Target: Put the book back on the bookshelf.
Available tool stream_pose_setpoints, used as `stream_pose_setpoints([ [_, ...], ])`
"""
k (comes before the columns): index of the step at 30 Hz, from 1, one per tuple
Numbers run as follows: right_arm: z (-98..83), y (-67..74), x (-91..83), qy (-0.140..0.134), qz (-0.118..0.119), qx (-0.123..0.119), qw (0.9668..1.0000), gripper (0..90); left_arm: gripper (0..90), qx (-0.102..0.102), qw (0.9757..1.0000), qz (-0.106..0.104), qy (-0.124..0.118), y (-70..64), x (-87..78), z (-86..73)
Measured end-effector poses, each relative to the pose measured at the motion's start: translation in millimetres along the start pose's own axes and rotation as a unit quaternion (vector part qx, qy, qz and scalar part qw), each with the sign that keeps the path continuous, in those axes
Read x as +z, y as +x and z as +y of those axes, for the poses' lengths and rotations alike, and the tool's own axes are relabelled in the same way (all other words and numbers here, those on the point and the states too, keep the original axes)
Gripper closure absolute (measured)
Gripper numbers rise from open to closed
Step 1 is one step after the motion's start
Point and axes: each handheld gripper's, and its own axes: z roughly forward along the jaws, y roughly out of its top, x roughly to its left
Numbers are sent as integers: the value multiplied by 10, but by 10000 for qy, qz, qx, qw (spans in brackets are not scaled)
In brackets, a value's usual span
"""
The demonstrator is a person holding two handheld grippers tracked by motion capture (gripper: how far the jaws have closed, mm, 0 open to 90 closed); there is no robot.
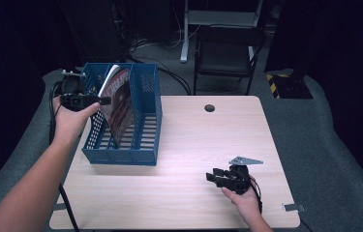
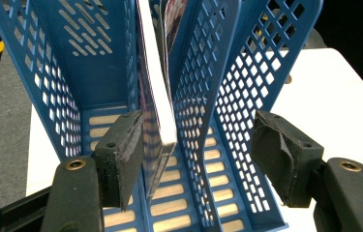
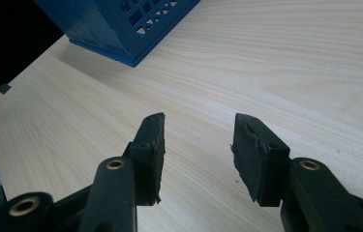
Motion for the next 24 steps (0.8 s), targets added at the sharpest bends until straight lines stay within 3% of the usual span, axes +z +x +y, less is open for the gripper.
stream_pose_setpoints([
  [11, 31, 25, 46, 23, 45, -121, 9999, 547, 368, 15, 9999, -115, -7, -34, -168, -95],
  [24, 28, 59, 65, 56, 13, -137, 9999, 541, 368, 322, 9990, -315, 77, -131, -362, -308],
])
